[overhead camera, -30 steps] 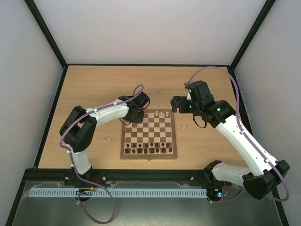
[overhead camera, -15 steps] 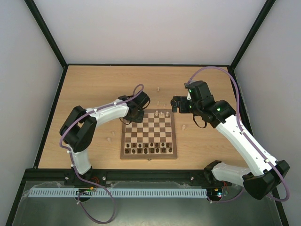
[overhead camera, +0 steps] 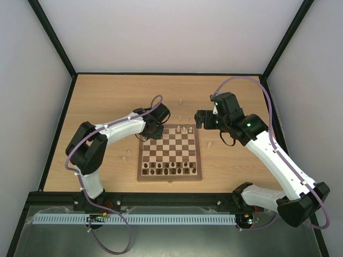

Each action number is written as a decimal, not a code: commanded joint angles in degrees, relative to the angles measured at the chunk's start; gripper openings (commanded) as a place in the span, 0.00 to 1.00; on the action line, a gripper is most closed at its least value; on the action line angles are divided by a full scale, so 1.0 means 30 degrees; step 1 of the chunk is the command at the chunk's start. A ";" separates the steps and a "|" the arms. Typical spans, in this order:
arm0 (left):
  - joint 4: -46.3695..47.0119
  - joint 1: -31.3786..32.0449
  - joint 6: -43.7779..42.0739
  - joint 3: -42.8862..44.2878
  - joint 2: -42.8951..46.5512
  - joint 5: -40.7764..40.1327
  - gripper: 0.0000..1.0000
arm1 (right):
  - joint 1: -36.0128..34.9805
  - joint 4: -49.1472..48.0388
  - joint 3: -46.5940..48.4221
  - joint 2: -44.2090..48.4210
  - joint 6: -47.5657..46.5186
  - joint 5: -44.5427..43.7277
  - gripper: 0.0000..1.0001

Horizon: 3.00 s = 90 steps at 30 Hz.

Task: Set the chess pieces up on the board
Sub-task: Place the chess piece on the chessboard, then pick up the chess piece at the center of the board.

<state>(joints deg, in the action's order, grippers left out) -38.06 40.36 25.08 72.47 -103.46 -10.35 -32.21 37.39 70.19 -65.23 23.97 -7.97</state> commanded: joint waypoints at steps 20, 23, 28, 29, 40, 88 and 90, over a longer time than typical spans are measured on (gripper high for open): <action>-0.0824 0.0312 0.0090 -0.0201 0.0589 -0.0182 0.34 | 0.0101 0.0171 -0.0346 -0.0111 -0.0313 0.0194 0.99; -0.0792 0.0346 0.0157 -0.0302 0.0589 -0.0216 0.36 | 0.0101 0.0139 -0.0341 -0.0126 -0.0313 0.0252 0.99; -0.0818 0.0375 0.0212 -0.0388 0.0575 -0.0179 0.28 | 0.0101 0.0130 -0.0449 -0.0084 -0.0313 0.0224 0.99; -0.0836 0.0393 0.0222 -0.0417 0.0570 -0.0186 0.27 | 0.0101 0.0139 -0.0450 -0.0082 -0.0317 0.0206 0.99; -0.0632 0.0463 0.0374 -0.1024 0.0568 -0.0158 0.19 | 0.0101 0.0040 -0.0577 -0.0078 -0.0313 0.0217 0.99; 0.0617 0.0580 -0.0519 -0.1553 0.6927 0.0363 0.72 | 0.1478 0.0241 -0.2605 -0.3261 0.1111 -0.0276 0.93; 0.0772 0.0580 -0.0525 -0.1798 0.7314 0.0599 0.94 | 0.1478 0.0503 -0.2796 -0.3567 0.1441 0.0180 0.82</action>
<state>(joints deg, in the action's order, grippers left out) -36.60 41.85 24.05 69.30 -83.68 -9.85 -27.88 36.36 63.05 -74.72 25.69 -9.23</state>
